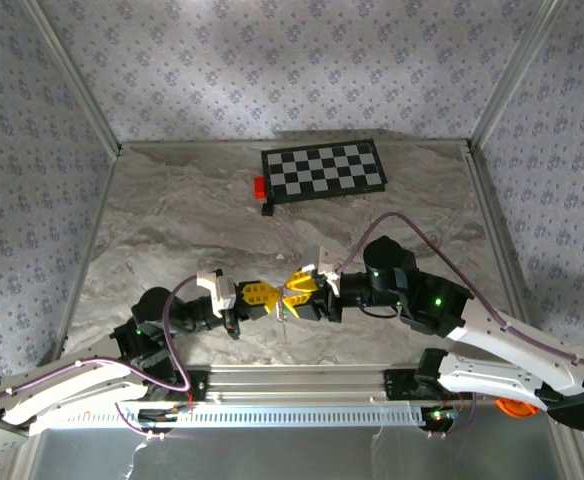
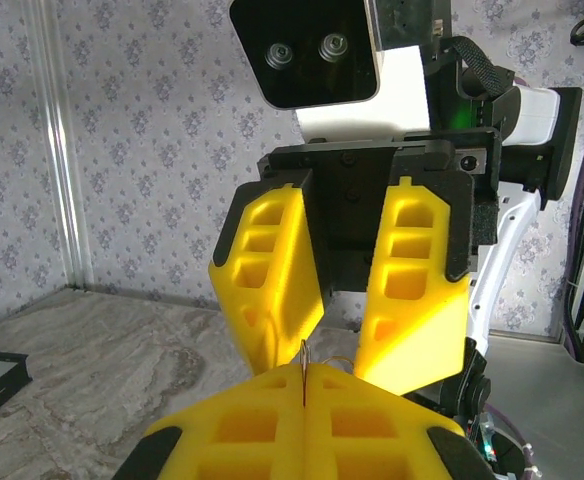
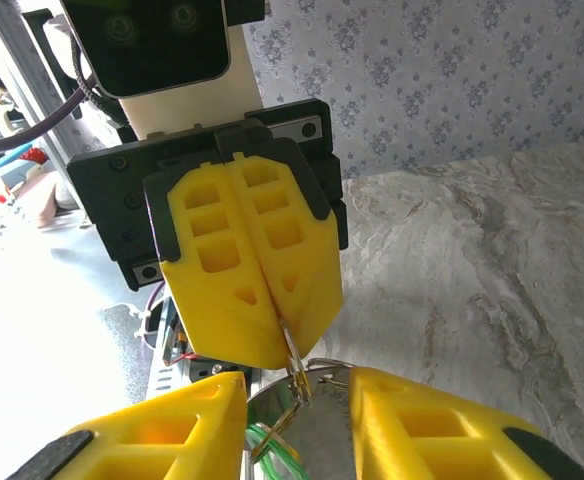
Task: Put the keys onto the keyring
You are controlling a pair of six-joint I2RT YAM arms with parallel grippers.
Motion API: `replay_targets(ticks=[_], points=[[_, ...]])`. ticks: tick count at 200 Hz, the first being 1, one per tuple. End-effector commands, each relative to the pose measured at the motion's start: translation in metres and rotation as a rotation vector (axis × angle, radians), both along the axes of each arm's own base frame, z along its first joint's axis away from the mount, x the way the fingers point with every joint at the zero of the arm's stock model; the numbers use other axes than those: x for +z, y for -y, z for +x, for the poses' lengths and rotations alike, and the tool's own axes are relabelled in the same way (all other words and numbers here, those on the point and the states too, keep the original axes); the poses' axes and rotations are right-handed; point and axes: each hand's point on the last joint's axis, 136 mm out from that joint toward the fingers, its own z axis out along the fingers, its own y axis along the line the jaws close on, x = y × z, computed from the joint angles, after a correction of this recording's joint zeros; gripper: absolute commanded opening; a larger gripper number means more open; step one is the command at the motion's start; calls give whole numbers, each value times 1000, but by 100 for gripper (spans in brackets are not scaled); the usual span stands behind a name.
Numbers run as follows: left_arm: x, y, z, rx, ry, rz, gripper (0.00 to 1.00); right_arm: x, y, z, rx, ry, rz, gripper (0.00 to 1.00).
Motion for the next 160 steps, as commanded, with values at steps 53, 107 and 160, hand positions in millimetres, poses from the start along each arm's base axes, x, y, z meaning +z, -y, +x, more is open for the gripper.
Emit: replay_targets(ticks=[53, 107, 160], points=[[28, -6, -8, -28, 25, -76, 0, 6, 2, 1, -16, 30, 26, 23], [26, -4, -8, -28, 21, -70, 0, 1, 1, 4, -25, 32, 18, 14], [24, -1, -8, -38, 18, -61, 0, 2, 0, 1, -8, 34, 24, 15]])
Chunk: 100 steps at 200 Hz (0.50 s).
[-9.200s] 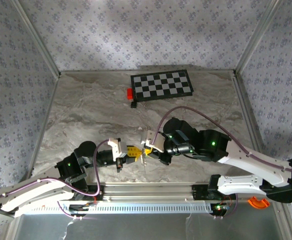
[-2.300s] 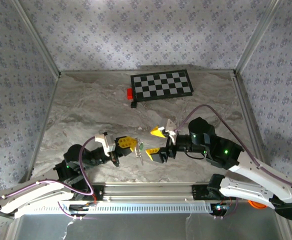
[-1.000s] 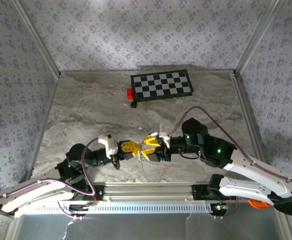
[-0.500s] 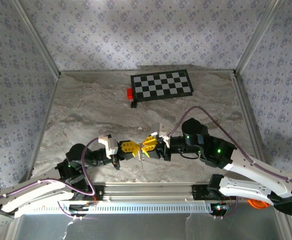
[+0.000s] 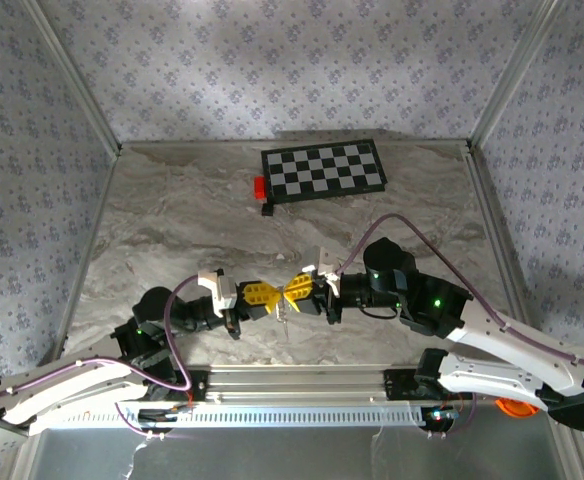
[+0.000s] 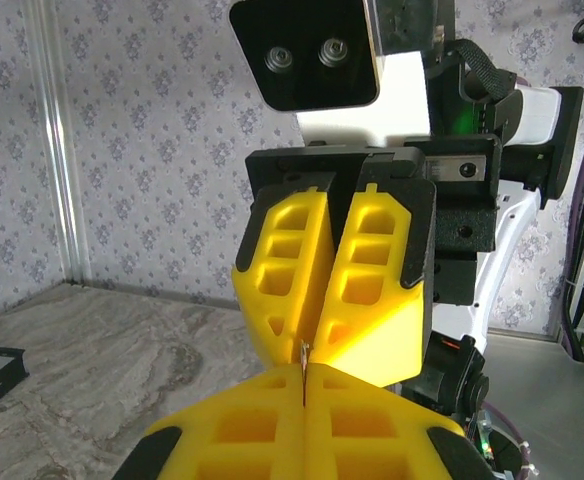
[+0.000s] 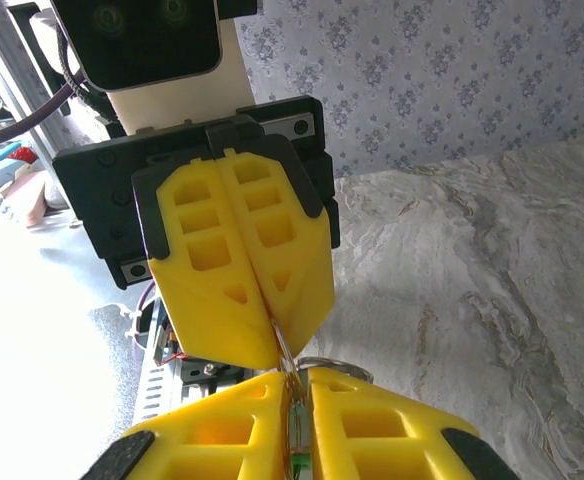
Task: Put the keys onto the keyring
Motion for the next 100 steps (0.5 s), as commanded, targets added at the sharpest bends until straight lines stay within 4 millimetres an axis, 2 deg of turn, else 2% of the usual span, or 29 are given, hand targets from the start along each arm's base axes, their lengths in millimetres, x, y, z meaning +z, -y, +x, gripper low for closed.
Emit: replay_targets(ticks=[1, 21, 45, 90, 100], points=[[27, -3, -9, -36, 29, -70, 0, 6, -1, -1, 7, 28, 24, 15], [28, -3, -9, -35, 31, -72, 0, 5, 0, -2, 12, 27, 22, 13], [28, -3, -9, -34, 31, -73, 0, 4, 1, -3, 11, 32, 18, 0], [20, -1, 0, 9, 3, -20, 0, 2, 12, 1, -25, 81, -25, 0], [15, -2, 6, 41, -11, 15, 7, 2, 16, 2, -36, 98, -44, 0]])
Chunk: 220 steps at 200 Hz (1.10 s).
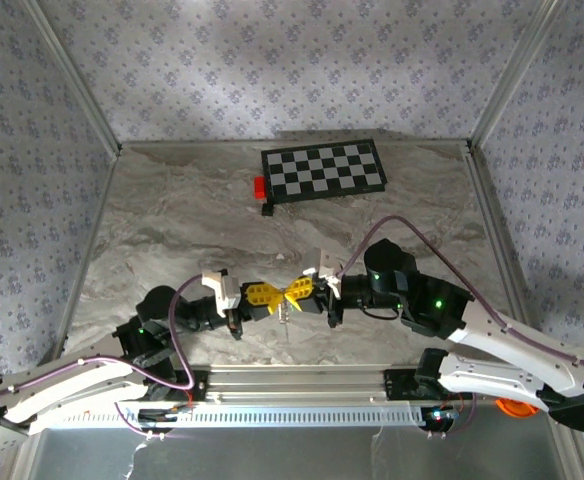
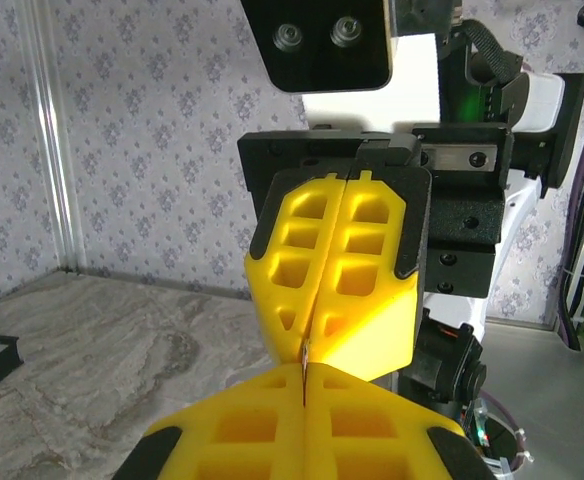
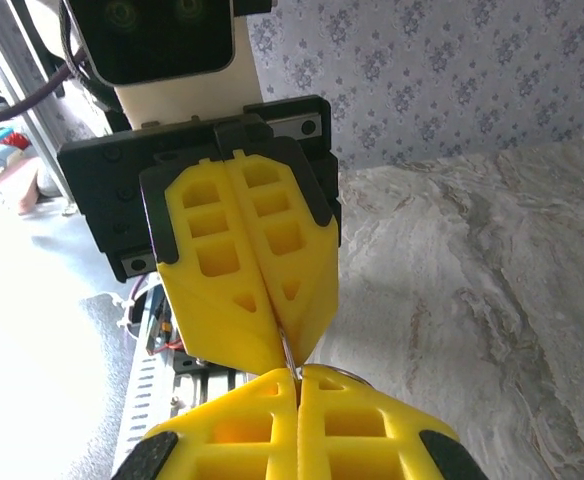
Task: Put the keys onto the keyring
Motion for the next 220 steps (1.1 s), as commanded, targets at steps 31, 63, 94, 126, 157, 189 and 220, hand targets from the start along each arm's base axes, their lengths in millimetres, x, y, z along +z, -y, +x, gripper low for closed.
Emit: replay_targets(ticks=[31, 63, 94, 126, 157, 189, 220], points=[[6, -12, 17, 134, -32, 125, 35, 3, 23, 8, -75, 106, -108, 0], [-5, -20, 24, 186, -64, 236, 39, -7, 31, 19, -121, 149, -215, 0], [-8, -16, 23, 173, -89, 266, 38, -15, 33, 31, -168, 173, -317, 0], [-16, -3, 23, 147, -112, 297, 38, -21, 30, 32, -159, 184, -389, 0], [-23, 10, 25, 127, -116, 317, 35, -19, 26, 28, -134, 194, -402, 0], [-24, 19, 25, 104, -98, 312, 31, -16, 21, 23, -96, 183, -411, 0], [-22, 26, 16, 44, -79, 295, 28, -21, 18, 21, -74, 163, -436, 0]])
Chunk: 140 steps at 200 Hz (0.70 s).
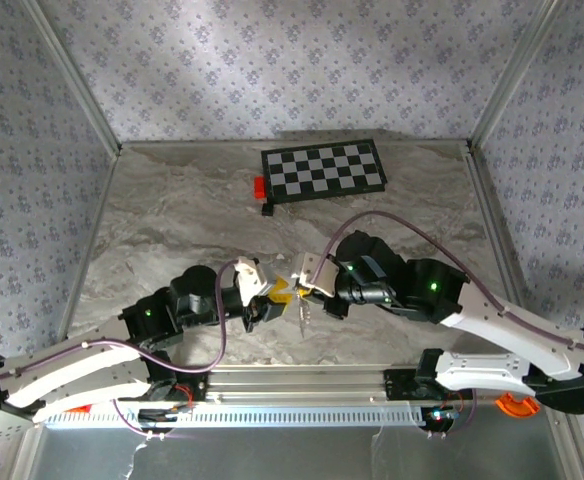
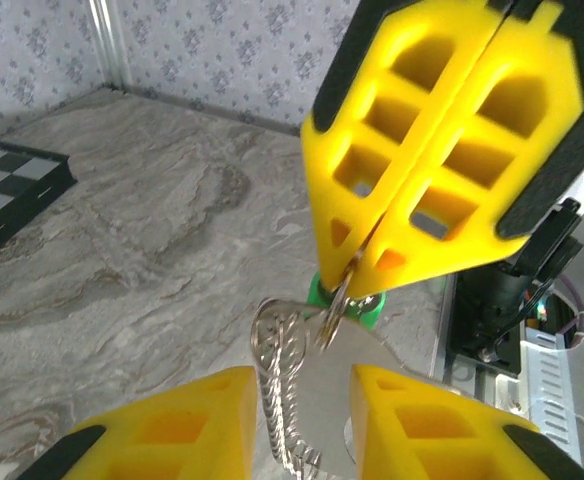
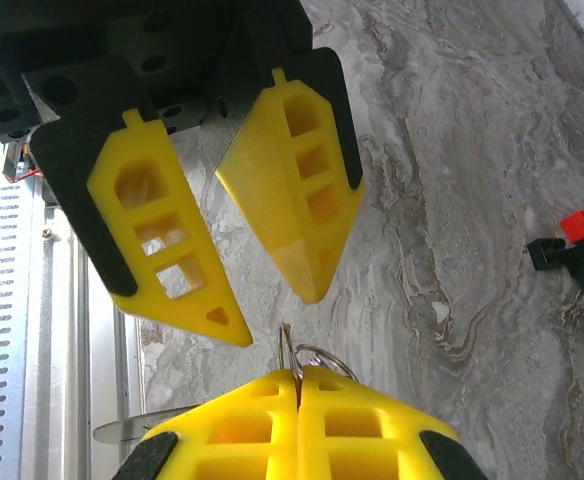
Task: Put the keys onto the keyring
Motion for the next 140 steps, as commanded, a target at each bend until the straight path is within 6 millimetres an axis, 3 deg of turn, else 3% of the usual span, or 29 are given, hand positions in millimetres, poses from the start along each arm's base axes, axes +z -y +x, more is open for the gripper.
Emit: replay_targets(ticks=[1, 80, 123, 140], points=[[25, 9, -12, -79, 47, -79, 28, 10, -2, -4, 29, 0, 1, 0], [27, 12, -17, -113, 70, -89, 17, 10, -6, -14, 81, -12, 2, 0], [26, 12, -18, -116, 75, -88, 1, 9, -7, -19, 102, -15, 3, 0], [27, 11, -18, -117, 78, -95, 0, 8, -7, -20, 106, -16, 1, 0]])
